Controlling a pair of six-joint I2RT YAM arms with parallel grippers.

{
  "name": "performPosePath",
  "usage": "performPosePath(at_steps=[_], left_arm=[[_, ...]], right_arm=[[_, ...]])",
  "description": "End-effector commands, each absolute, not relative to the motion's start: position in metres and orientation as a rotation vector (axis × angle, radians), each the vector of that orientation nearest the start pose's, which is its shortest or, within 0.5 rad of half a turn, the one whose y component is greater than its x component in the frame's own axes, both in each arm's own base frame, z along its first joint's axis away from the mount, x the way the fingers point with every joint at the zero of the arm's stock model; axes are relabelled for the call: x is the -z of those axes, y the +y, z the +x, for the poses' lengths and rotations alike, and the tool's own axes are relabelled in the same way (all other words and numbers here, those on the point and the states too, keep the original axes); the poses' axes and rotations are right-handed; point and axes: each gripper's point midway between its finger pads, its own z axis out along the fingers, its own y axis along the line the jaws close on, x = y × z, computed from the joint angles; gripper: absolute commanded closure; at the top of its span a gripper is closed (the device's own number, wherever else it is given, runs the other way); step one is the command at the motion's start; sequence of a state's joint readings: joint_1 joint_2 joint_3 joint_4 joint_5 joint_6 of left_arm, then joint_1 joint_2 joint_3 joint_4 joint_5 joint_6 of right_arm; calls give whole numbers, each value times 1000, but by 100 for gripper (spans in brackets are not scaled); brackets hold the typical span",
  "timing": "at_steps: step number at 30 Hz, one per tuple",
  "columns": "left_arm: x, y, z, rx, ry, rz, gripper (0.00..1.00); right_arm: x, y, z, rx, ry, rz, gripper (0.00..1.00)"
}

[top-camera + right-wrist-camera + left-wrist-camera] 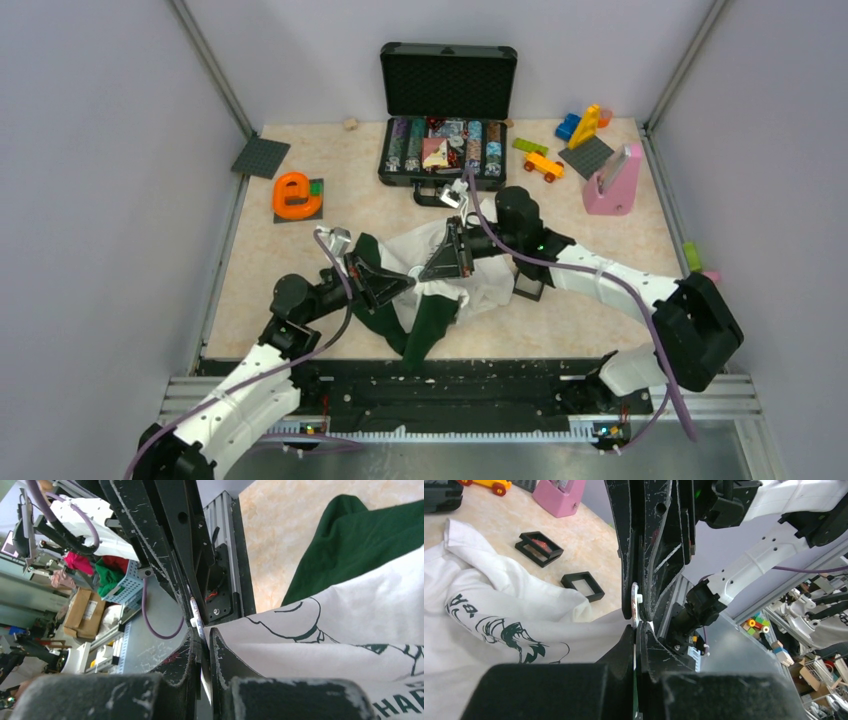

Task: Remove the brooch from the garment
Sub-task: Remove the brooch from the clothes.

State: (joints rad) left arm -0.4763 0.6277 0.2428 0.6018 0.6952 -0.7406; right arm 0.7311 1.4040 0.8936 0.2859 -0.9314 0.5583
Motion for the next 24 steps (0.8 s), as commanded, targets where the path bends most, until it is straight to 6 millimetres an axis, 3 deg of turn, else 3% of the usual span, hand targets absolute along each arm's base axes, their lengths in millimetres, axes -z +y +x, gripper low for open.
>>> performPosePath(at_steps=[1,11,24], left_arm=[[-277,-244,135,1470,1351,630,100],[-277,-246,138,1445,1359,634,100],[-257,-241,168,1368,1518,439,100]], right_arm=[[-228,374,200,-1569,1880,-852,95],[-215,377,206,-1536,1934,-848,94],[-218,374,192,-1515,1894,-944,79]])
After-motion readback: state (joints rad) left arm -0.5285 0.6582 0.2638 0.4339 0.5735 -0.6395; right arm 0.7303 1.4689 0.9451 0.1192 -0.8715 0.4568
